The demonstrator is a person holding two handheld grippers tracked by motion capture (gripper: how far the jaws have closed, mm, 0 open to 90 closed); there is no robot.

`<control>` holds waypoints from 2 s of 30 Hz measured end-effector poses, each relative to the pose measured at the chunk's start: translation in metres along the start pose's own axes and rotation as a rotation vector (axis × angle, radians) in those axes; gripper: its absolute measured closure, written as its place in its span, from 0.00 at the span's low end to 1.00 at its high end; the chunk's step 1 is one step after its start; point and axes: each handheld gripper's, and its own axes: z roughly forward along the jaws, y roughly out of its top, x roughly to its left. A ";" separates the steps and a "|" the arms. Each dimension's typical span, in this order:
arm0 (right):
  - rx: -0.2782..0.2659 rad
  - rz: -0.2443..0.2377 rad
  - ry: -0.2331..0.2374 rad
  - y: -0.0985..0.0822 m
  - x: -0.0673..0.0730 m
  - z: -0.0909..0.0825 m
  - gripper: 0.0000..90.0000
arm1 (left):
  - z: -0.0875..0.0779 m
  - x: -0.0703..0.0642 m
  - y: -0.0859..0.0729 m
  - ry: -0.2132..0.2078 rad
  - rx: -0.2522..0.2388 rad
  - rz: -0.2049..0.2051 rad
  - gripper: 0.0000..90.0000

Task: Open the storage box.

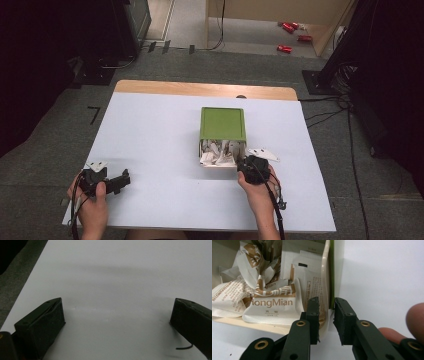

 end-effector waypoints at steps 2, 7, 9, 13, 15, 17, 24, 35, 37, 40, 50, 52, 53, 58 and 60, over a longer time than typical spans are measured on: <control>0.001 0.000 0.007 -0.001 -0.001 -0.001 0.84 | 0.000 0.000 0.000 0.000 0.000 0.000 0.00; -0.028 0.028 0.030 -0.006 -0.003 -0.006 0.84 | 0.000 0.000 0.000 0.000 0.000 0.000 0.00; -0.033 0.029 0.030 -0.006 -0.003 -0.007 0.84 | 0.000 0.000 0.000 0.000 0.000 0.000 0.00; -0.037 0.015 0.019 -0.003 -0.002 -0.009 0.86 | 0.000 0.000 0.000 0.000 0.000 0.000 0.00; -0.042 0.004 0.012 -0.003 -0.002 -0.009 0.86 | 0.000 0.000 0.000 0.000 0.000 0.000 0.00; -0.056 -0.001 0.016 -0.003 -0.001 -0.011 0.85 | 0.000 0.000 0.000 0.000 0.000 0.000 0.00; -0.092 -0.024 0.001 0.001 0.002 -0.017 0.87 | 0.000 0.000 0.000 0.000 0.000 -0.001 0.00; -0.062 -0.009 -0.039 0.003 0.005 -0.010 0.90 | 0.000 0.000 0.000 0.000 0.000 0.000 0.00; -0.062 -0.012 -0.043 0.003 0.006 -0.010 0.91 | 0.000 0.000 0.000 0.000 0.000 0.000 0.00; -0.060 -0.017 -0.048 0.003 0.006 -0.010 0.93 | 0.000 0.000 0.000 0.000 0.000 0.000 0.00; -0.085 -0.003 -0.073 -0.001 0.009 -0.011 0.96 | 0.000 0.000 0.000 0.000 0.000 0.000 0.00; -0.086 0.004 -0.073 -0.002 0.009 -0.011 0.96 | 0.000 0.000 0.000 0.000 0.000 0.000 0.00; -0.086 0.005 -0.074 -0.002 0.009 -0.011 0.96 | 0.000 0.000 0.000 0.000 -0.001 0.000 0.00; -0.085 0.017 -0.068 -0.004 0.009 -0.013 0.96 | 0.000 0.000 0.000 0.000 0.000 0.000 0.00; -0.088 0.024 -0.064 -0.004 0.009 -0.014 0.96 | 0.000 0.000 0.000 0.000 0.000 0.000 0.00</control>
